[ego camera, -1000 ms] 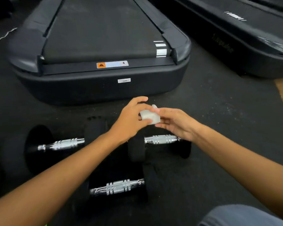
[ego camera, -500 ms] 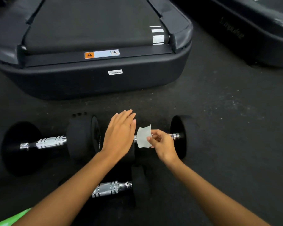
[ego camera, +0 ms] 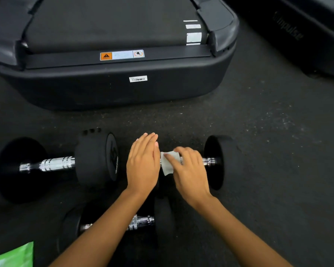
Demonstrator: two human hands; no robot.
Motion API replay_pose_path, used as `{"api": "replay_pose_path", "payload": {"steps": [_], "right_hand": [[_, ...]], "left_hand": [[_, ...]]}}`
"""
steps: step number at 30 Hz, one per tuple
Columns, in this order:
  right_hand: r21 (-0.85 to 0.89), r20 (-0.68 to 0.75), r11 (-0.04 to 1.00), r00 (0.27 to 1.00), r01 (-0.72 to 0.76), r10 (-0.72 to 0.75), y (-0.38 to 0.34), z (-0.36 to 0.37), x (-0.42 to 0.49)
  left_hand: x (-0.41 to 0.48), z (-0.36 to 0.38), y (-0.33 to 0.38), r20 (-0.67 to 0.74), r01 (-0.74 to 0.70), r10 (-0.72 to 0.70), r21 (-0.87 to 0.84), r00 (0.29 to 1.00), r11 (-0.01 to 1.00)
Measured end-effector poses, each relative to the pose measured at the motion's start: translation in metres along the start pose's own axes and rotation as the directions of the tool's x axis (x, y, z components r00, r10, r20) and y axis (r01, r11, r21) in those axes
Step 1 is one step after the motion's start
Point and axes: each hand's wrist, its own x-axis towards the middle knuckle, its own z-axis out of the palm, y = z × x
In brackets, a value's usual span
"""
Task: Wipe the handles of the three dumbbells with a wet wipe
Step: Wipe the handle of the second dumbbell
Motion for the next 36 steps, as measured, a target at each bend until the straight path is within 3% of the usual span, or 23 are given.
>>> {"api": "replay_pose_path", "payload": {"steps": [2, 7, 12, 19, 24, 29, 32, 36], "right_hand": [[0.022, 0.064, 0.998, 0.996, 0.053, -0.054, -0.006, 0.008, -0.001], [-0.008, 0.166, 0.999, 0.985, 0.044, -0.042, -0.007, 0.013, 0.004], [0.086, 0.280, 0.996, 0.959, 0.009, -0.033, -0.005, 0.011, 0.026], [0.232, 0.129, 0.967, 0.983, 0.101, -0.134, 0.010, 0.005, 0.003], [0.138, 0.270, 0.990, 0.963, -0.018, -0.020, -0.006, 0.011, 0.026], [0.138, 0.304, 0.990, 0.951, 0.015, -0.057, 0.009, 0.007, 0.023], [0.097, 0.417, 0.994, 0.909, -0.052, 0.007, 0.021, -0.001, 0.027], [0.024, 0.444, 1.000, 0.896, 0.004, -0.014, -0.003, 0.003, 0.039]], "left_hand": [[0.000, 0.002, -0.002, -0.021, -0.004, 0.004, -0.003, 1.000, 1.000], [-0.002, 0.007, -0.006, -0.064, -0.027, 0.027, 0.000, 0.998, 1.000], [-0.002, 0.009, -0.008, -0.100, -0.039, 0.040, 0.013, 0.994, 0.999], [-0.002, 0.010, -0.009, -0.120, -0.046, 0.050, 0.035, 0.991, 0.998], [-0.001, 0.014, -0.013, -0.137, -0.051, 0.055, 0.030, 0.989, 0.998], [-0.001, 0.014, -0.013, -0.145, -0.058, 0.060, 0.021, 0.988, 0.998], [-0.003, 0.014, -0.013, -0.143, -0.059, 0.061, 0.018, 0.988, 0.998], [-0.002, 0.014, -0.013, -0.138, -0.059, 0.062, 0.026, 0.988, 0.998]]}}
